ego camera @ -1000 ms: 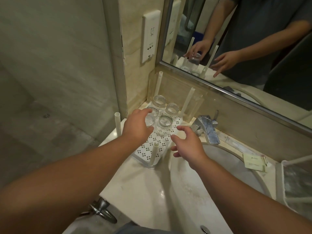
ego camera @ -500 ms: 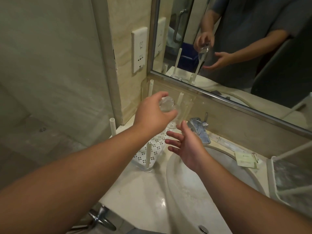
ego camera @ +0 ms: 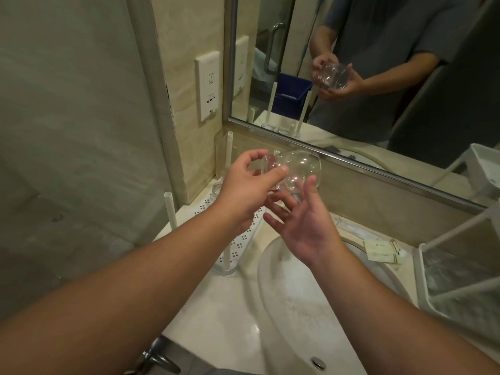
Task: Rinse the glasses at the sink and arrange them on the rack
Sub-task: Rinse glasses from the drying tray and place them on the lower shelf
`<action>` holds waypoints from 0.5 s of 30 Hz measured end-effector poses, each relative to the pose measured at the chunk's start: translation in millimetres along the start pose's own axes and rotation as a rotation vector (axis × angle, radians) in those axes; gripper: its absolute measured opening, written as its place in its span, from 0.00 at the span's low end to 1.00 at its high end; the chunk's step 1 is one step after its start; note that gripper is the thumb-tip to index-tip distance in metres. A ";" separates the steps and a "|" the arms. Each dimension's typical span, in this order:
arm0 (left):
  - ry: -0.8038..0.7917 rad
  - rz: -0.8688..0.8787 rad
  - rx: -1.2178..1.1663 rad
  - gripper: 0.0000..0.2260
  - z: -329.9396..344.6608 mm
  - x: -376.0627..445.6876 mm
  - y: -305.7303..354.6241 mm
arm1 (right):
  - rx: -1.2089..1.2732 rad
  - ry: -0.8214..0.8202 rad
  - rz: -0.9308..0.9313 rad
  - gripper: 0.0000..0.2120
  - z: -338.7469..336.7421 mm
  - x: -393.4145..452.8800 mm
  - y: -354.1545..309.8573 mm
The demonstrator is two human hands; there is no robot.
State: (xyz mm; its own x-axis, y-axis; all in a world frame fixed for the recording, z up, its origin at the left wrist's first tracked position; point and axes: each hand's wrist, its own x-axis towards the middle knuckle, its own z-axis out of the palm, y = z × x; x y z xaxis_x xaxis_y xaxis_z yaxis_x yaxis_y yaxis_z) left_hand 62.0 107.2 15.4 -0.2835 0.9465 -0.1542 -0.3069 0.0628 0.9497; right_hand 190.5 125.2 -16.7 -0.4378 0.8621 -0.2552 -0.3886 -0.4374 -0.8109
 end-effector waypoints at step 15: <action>-0.215 0.126 0.283 0.25 -4.7 -4.0 -13.4 | -0.225 0.126 -0.215 0.31 -3.6 -0.2 -28.5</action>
State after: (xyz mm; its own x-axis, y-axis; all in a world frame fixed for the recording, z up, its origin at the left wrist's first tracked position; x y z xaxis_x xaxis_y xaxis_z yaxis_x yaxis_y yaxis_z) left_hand 63.0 101.1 2.0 -0.0963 0.9954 0.0010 -0.0098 -0.0019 0.9999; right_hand 204.6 138.5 4.6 -0.2561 0.9594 -0.1178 -0.2666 -0.1872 -0.9454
